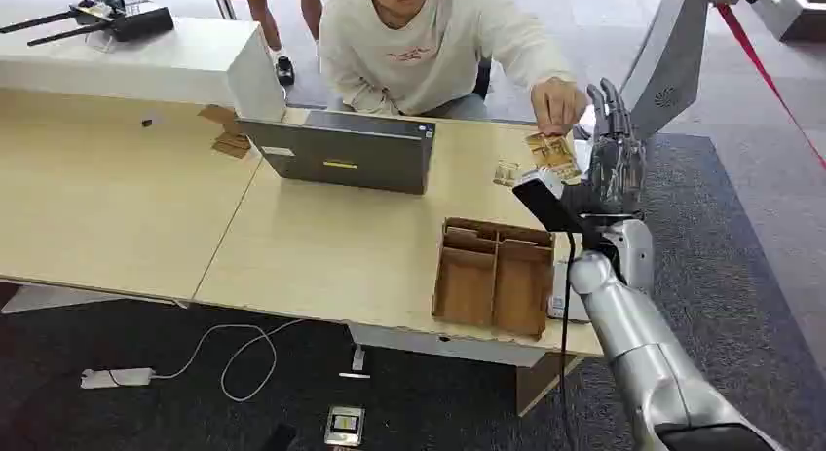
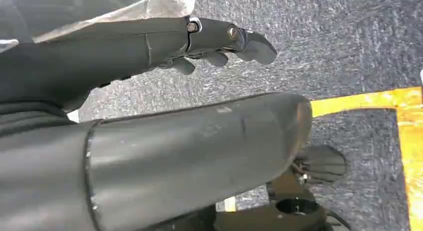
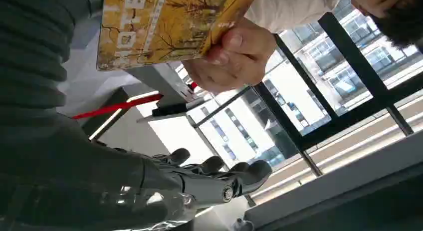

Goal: Pass the card to the sensor for recognition and then transmit it.

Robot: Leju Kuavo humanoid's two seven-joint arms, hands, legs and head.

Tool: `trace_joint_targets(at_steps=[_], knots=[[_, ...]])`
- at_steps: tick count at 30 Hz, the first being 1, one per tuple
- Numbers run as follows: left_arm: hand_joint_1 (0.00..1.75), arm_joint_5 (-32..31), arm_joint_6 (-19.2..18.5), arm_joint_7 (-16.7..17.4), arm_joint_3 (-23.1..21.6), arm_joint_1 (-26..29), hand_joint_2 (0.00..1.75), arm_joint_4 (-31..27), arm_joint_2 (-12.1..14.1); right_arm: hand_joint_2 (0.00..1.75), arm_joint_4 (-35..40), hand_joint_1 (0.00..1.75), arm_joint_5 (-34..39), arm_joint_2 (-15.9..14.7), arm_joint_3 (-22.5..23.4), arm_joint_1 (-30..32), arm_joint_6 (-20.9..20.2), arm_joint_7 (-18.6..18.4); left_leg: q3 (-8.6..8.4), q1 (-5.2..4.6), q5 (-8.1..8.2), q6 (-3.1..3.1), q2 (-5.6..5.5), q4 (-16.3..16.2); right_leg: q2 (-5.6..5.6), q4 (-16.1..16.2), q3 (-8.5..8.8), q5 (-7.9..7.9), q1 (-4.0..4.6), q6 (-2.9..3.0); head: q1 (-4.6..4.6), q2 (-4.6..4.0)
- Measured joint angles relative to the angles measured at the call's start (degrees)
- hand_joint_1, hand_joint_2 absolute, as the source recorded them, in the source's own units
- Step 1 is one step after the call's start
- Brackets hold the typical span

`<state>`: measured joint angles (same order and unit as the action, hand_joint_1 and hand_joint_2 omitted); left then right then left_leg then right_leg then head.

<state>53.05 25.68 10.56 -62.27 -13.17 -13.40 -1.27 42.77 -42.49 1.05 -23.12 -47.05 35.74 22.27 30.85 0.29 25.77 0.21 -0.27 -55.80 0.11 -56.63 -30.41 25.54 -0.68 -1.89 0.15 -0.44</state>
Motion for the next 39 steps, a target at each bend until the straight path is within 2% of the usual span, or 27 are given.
trace_joint_targets(at_steps=[3, 12, 15, 16, 17, 18, 25, 39], knots=[[0.00, 0.0, 0.3, -0.1, 0.0, 0.0, 0.00, 0.0, -0.4, 1.75, -0.9, 0.00, -0.3, 0.1, 0.0, -0.3, 0.0, 0.5, 0.00, 0.00, 0.00, 0.00, 0.00, 0.0, 0.00, 0.0, 0.00, 0.00, 0.00, 0.00, -0.02, 0.00], [0.00, -0.5, 4.0, -4.2, 0.0, 1.2, 0.00, 0.0, -0.9, 1.75, -2.8, 0.00, -1.3, 1.4, 2.5, -0.7, 0.0, 4.8, 0.00, 0.00, 0.00, 0.00, 0.02, 0.0, 0.00, 0.0, 0.00, 0.00, 0.01, 0.00, 0.00, 0.00], [0.00, -0.5, 4.3, -4.6, 0.0, 1.8, 0.00, 0.0, -1.2, 1.75, -3.4, 0.00, -1.2, 1.6, 3.5, -1.0, 0.0, 5.6, 0.01, 0.00, 0.00, 0.00, 0.01, 0.0, 0.00, 0.0, -0.01, 0.00, 0.00, 0.00, 0.00, 0.00], [0.00, -0.5, 4.4, -4.6, 0.0, 1.9, 0.00, 0.0, -1.3, 1.75, -3.6, 0.42, -1.1, 1.8, 3.9, -1.2, 0.0, 5.8, 0.01, 0.00, 0.00, 0.00, 0.01, 0.0, 0.00, 0.0, -0.01, 0.00, 0.00, 0.00, 0.00, 0.00], [0.00, -0.4, 4.4, -4.6, 0.0, 2.0, 0.00, 0.0, -1.3, 1.75, -3.8, 1.66, -0.9, 1.9, 4.3, -1.4, 0.0, 6.2, 0.02, 0.00, 0.00, 0.00, 0.01, 0.0, 0.00, 0.0, -0.02, 0.00, 0.00, 0.00, 0.00, 0.00], [0.00, -0.4, 4.4, -4.6, 0.0, 2.0, 0.00, 0.0, -1.3, 1.75, -4.0, 1.75, -0.6, 2.0, 4.5, -1.6, 0.0, 6.5, 0.02, 0.00, 0.00, 0.00, 0.01, 0.0, 0.00, 0.0, -0.01, 0.00, 0.00, 0.00, 0.00, 0.00], [0.00, 0.0, 4.5, -4.3, 0.0, 2.1, 0.00, 0.0, -1.4, 1.75, -5.4, 1.75, 2.6, 2.6, 6.1, -3.0, 0.0, 8.7, 0.02, 0.00, 0.00, 0.00, 0.01, 0.0, 0.00, 0.0, -0.01, -0.01, 0.00, 0.00, -0.02, 0.00], [0.00, 0.4, 4.7, -4.1, 0.0, 2.2, 0.00, 0.1, -1.6, 1.75, -7.4, 1.75, 5.4, 3.3, 7.0, -4.4, 0.0, 9.4, 0.02, 0.00, 0.00, 0.00, 0.01, 0.0, 0.00, 0.0, -0.02, 0.00, 0.00, 0.00, 0.00, 0.00]])
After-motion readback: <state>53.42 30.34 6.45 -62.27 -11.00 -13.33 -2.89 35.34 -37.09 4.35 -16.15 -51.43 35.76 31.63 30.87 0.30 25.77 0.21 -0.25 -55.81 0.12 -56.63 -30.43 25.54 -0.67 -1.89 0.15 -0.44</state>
